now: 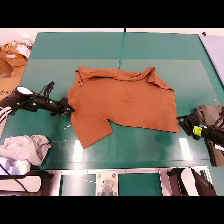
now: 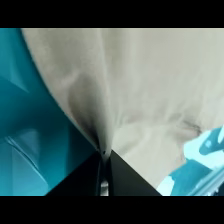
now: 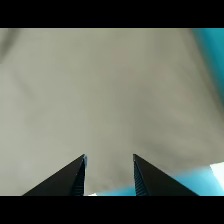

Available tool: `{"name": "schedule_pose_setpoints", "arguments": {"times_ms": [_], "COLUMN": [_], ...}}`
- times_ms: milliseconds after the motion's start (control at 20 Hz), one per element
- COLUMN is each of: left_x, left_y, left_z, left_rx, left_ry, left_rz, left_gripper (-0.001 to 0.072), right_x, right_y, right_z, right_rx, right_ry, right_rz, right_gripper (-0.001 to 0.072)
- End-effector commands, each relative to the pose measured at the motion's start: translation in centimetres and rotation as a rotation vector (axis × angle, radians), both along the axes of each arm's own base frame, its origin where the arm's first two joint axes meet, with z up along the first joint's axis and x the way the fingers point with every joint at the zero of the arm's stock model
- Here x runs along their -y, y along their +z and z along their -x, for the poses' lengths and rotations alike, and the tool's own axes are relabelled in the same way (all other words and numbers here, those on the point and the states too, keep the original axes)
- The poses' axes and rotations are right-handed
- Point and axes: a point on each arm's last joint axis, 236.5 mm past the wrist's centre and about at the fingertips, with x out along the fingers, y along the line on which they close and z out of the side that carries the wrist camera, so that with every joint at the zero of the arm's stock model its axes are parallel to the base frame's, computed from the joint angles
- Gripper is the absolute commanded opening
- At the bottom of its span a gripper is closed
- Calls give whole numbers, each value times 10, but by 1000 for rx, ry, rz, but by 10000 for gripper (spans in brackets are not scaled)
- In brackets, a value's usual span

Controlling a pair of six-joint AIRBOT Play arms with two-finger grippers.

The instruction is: Fold the shirts.

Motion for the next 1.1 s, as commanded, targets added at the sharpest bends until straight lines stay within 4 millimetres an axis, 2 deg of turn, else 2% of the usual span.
{"name": "schedule_pose_setpoints", "arguments": {"times_ms": [0, 50, 150, 250, 450, 600, 650, 700, 750, 800, 850, 950, 1000, 1050], "left_x": [-1, -1, -1, -1, -2, -2, -2, -1, -1, -1, 0, 3, 3, 4], "left_y": [8, 8, 8, 8, 8, 8, 8, 8, 8, 9, 11, 30, 44, 64], "left_z": [-3, -3, -3, -3, -3, -3, -3, -2, -2, -1, 1, 6, 6, 4], "left_rx": [15, 17, 20, 22, 22, 22, 22, 22, 30, 35, 30, 26, 30, 61], "left_ry": [-18, -20, -24, -26, -26, -26, -26, -28, -38, -52, -66, -108, -104, -102], "left_rz": [18, 17, 17, 16, 16, 16, 16, 16, 15, 18, 21, 35, 38, 37], "left_gripper": [27, 27, 27, 27, 27, 27, 27, 27, 26, 26, 25, 24, 24, 24], "right_x": [12, 11, 13, 5, -13, -8, -7, -5, -1, 3, 6, 6, 6, 7], "right_y": [-31, -34, -45, -60, -85, -97, -99, -100, -98, -94, -85, -51, -26, 7], "right_z": [40, 40, 37, 34, 30, 13, 5, -1, -7, -13, -21, -43, -54, -67], "right_rx": [-221, -219, -211, -232, -290, -259, -235, -218, -199, -172, -141, -60, -10, 57], "right_ry": [-89, -106, -152, -193, -163, -190, -187, -177, -144, -106, -69, 26, 71, 123], "right_rz": [-17, -33, -46, -129, -225, -210, -200, -189, -160, -129, -108, -100, -96, -75], "right_gripper": [412, 442, 448, 449, 435, 416, 379, 313, 184, 55, 15, 14, 14, 13]}}
